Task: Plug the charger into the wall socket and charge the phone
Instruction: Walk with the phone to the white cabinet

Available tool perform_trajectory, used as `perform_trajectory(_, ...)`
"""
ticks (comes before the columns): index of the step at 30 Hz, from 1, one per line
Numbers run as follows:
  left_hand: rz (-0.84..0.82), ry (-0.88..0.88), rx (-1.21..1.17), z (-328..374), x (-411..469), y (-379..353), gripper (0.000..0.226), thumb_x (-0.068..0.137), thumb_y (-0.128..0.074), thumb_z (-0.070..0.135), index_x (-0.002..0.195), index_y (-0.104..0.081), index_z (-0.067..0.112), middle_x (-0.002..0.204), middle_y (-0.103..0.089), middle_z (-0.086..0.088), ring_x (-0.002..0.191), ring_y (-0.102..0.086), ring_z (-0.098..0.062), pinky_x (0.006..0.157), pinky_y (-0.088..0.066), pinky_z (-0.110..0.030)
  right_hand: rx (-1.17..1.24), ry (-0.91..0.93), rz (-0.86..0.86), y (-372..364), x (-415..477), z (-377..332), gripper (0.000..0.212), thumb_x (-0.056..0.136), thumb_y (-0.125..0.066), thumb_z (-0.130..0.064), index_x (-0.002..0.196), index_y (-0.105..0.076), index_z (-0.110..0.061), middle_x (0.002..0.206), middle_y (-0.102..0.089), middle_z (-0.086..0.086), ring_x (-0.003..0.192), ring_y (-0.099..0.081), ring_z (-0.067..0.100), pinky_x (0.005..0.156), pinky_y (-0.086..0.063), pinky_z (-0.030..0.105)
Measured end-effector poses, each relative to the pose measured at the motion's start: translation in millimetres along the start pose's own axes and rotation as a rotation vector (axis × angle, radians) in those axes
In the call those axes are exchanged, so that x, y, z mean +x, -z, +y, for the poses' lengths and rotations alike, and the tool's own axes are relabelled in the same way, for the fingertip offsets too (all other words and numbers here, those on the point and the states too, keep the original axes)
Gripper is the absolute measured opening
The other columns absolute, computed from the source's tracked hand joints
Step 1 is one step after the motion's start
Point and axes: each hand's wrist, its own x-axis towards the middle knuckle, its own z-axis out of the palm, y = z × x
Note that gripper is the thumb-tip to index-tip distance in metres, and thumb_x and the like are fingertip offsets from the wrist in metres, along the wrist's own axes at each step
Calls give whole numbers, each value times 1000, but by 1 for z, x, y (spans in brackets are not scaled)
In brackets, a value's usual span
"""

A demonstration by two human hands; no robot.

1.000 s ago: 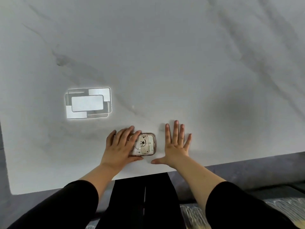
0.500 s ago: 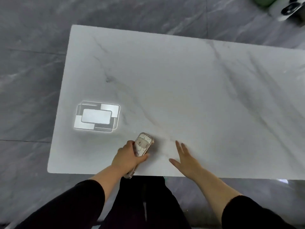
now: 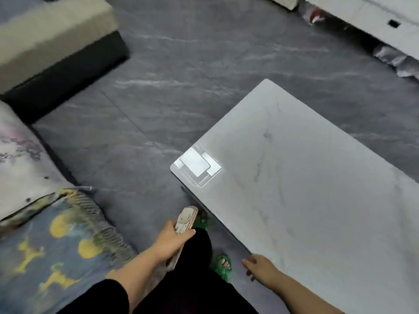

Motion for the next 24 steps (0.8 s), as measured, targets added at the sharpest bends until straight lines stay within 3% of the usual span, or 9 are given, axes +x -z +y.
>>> perform_trajectory(4,187,90,-169,-46,-20,58,60,73,-75,40,120,-47,14,110,-60,-5,98,-58,-23,79,-43,-32,-146,129,-5,-9,21,-85,31,99,-46,-28,72,-51,-12,78,-62,11,68,-57,23,76,-47,35)
perform_trajectory(8,245,177,-316,-82,-23,129,51,77,-72,42,113,-49,13,98,-60,1,83,-57,-13,66,-42,-27,-92,275,46,-20,46,-192,27,97,-49,-25,75,-55,-13,70,-64,6,62,-61,20,68,-50,31)
perform_trajectory(11,241,194,-386,-112,-6,187,53,76,-68,49,108,-54,9,87,-59,-4,80,-58,-20,65,-41,-31,-71,327,80,-32,73,-271,22,97,-49,-24,84,-61,-10,73,-66,7,59,-61,17,58,-47,21)
perform_trajectory(16,187,250,-442,-135,34,259,30,86,-64,38,101,-61,13,78,-63,0,72,-60,-13,54,-40,-20,22,252,149,-34,101,-349,22,97,-49,-20,82,-60,-8,78,-64,13,58,-58,20,46,-43,14)
perform_trajectory(18,102,260,-429,-129,52,287,31,86,-63,40,94,-65,10,73,-64,-1,73,-63,-18,57,-40,-25,88,208,189,-31,110,-368,25,97,-50,-22,76,-59,-11,75,-63,12,58,-58,21,47,-42,17)
perform_trajectory(21,4,285,-372,-100,89,331,33,86,-58,49,73,-51,19,56,-50,4,55,-53,-12,51,-33,-28,136,112,216,-13,124,-385,26,97,-50,-22,78,-59,-8,71,-62,10,56,-57,18,47,-42,19)
perform_trajectory(22,-8,274,-361,-86,103,343,36,86,-57,50,72,-48,19,55,-49,5,53,-51,-11,51,-32,-28,136,79,215,-5,126,-388,24,97,-49,-21,80,-60,-7,72,-62,10,55,-56,17,46,-42,18)
perform_trajectory(24,6,226,-334,-53,128,365,35,85,-57,52,83,-55,16,73,-60,-1,69,-58,-13,61,-39,-29,158,17,220,11,128,-392,22,96,-49,-22,83,-60,-7,76,-64,10,57,-58,17,45,-41,16)
